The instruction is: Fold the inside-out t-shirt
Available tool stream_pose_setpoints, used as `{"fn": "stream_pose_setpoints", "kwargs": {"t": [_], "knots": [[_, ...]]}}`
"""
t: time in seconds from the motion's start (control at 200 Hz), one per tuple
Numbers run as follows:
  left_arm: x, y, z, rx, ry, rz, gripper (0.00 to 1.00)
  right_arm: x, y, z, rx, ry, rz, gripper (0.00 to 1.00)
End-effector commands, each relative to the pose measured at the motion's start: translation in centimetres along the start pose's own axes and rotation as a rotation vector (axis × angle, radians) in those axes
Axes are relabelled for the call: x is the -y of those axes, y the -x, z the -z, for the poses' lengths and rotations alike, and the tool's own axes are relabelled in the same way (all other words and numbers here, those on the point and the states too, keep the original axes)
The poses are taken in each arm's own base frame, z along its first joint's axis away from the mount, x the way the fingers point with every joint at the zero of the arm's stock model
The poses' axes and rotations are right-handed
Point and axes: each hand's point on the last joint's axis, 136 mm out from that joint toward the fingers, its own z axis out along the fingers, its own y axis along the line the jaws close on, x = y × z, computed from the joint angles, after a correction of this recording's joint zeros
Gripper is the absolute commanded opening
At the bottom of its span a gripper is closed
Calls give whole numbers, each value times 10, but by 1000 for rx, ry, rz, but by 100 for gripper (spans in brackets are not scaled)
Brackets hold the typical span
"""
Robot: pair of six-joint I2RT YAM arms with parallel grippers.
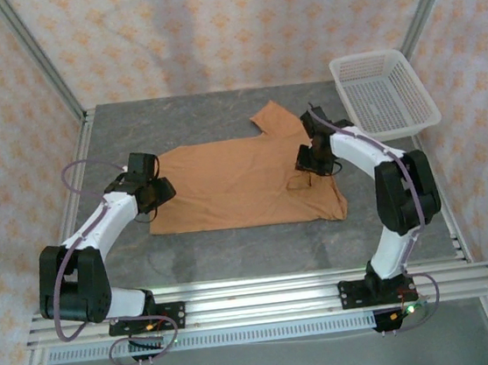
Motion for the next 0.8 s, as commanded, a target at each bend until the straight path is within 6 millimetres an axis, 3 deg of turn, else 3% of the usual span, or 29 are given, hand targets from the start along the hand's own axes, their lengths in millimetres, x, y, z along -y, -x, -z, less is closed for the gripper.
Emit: {"fn": "stream_pose_setpoints", "kwargs": {"t": [0.0,0.14,0.24,0.37,0.415,0.605,0.796], "knots": [[1,2,2,17,-9,12,55,2,-1,-9,-4,-25,30,38],[-1,0,1,10,-2,9,55,2,-4,-18,-29,-28,29,39],[0,1,2,15,-1,8,55,2,-5,-21,-33,-24,23,34],[0,1,1,12,1,6,54,0,-3,-16,-24,-22,18,5],[0,2,1,14,1,4,54,-1,-1,-10,-15,-22,21,0],[0,1,-3,11,1,9,53,-13,16,18,39,-35,63,0],[1,-3,-6,-3,-2,9,52,-22,32,8,9,-57,103,5]]}}
